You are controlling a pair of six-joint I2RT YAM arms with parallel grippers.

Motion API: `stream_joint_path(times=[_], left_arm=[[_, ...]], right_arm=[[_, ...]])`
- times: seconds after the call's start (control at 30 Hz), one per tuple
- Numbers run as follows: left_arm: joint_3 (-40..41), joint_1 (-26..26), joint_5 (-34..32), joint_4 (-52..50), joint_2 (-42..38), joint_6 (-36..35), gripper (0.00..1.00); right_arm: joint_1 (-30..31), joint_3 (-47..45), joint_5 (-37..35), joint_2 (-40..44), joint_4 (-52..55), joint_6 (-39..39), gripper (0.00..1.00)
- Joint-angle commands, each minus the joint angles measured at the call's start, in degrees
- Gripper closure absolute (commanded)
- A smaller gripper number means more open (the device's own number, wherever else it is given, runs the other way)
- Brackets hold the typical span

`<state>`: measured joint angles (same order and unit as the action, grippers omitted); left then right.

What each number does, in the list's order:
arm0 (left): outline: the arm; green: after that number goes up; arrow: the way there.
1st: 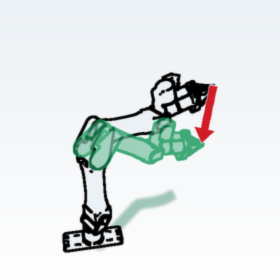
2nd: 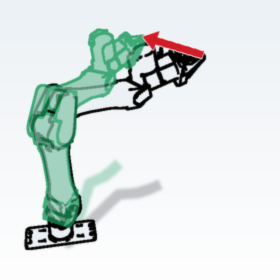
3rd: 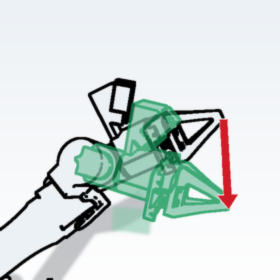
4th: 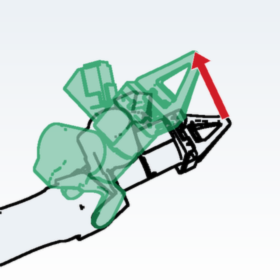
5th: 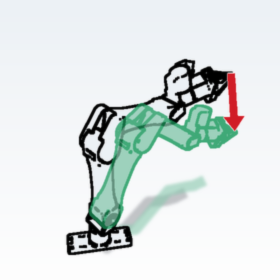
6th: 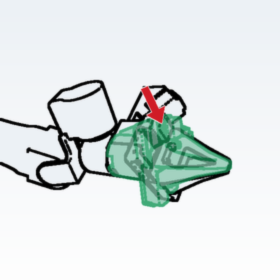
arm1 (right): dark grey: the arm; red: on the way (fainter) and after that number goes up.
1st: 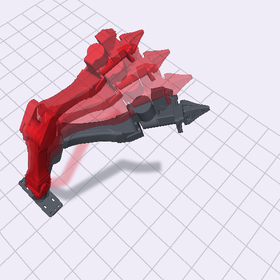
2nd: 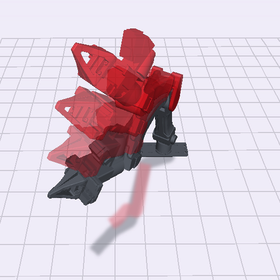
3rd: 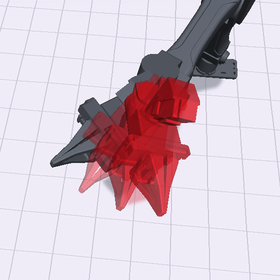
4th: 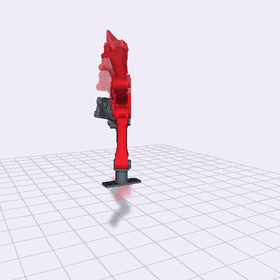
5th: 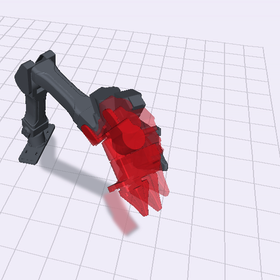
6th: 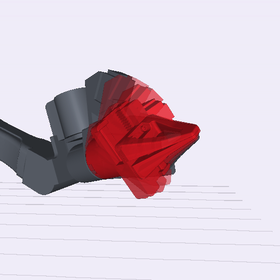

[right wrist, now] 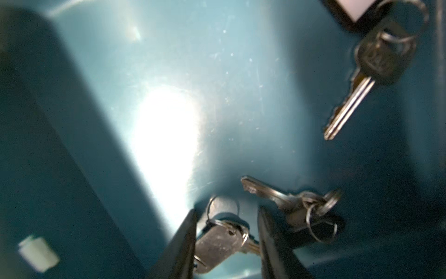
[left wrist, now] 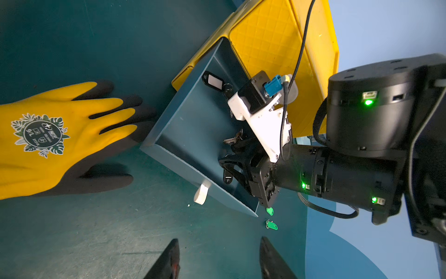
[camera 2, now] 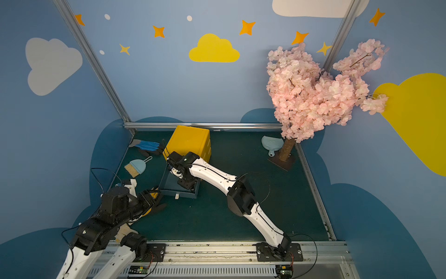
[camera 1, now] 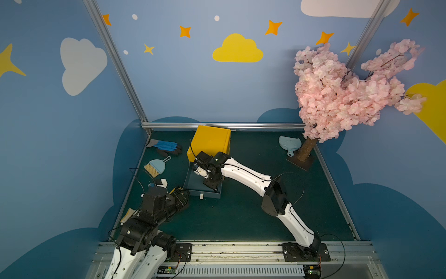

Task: Take the keys out of the drawer
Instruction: Pick up the key from the drawer.

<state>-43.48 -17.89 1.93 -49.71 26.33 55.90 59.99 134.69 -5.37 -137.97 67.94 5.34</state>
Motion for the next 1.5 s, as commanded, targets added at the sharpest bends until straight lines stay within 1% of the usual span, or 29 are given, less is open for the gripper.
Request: stream_joint_path(times=[0.0, 0.13, 0.5, 0.73, 0.97, 1.1, 1.3, 1.4, 1.47], left_arm=[[-0.69, 0.22, 0.44, -0.91, -0.53, -0.44, 0.46], [-0.57, 0.23, 0.02, -0.91, -0.62, -0.09, 0.46], [-0.46, 0.25, 0.35, 1.09, 1.01, -0.45, 0.46], [-0.39, 0.24, 0.24, 2.05, 1.42, -0.57, 0.46], [-1.47, 0.35, 0.76, 4.71, 3.33, -2.39, 0.46], [-2.68, 0.23, 1.69, 7.14, 5.62, -4.18, 0.47], [-5.84, 0.25, 3.36, 10.33, 10.76, -7.98, 0.48], [-6.52, 0.28, 4.53, 12.82, 12.96, -9.11, 0.49], [-6.88, 0.28, 5.93, 14.51, 14.51, -9.90, 0.49]], right_arm=[[-0.48, -0.25, -0.75, -1.08, 1.49, -0.92, 0.67], [-0.48, -0.26, -2.12, -0.20, 1.49, -0.86, 0.78], [-0.62, 0.64, -3.34, 1.28, 1.21, -0.54, 1.00], [-0.62, 0.76, -2.48, 4.33, 1.23, -1.90, 1.00], [-0.57, 0.99, 2.54, 10.93, 0.80, -5.32, 1.00], [-0.66, -0.66, 3.45, 14.74, 0.70, -7.13, 1.00], [-1.18, -9.10, 1.49, 23.30, 0.70, -9.20, 1.00], [-1.78, -16.09, -0.01, 28.07, 0.46, -9.57, 1.00], [-2.43, -22.68, -1.27, 31.44, -0.86, -10.47, 1.00]])
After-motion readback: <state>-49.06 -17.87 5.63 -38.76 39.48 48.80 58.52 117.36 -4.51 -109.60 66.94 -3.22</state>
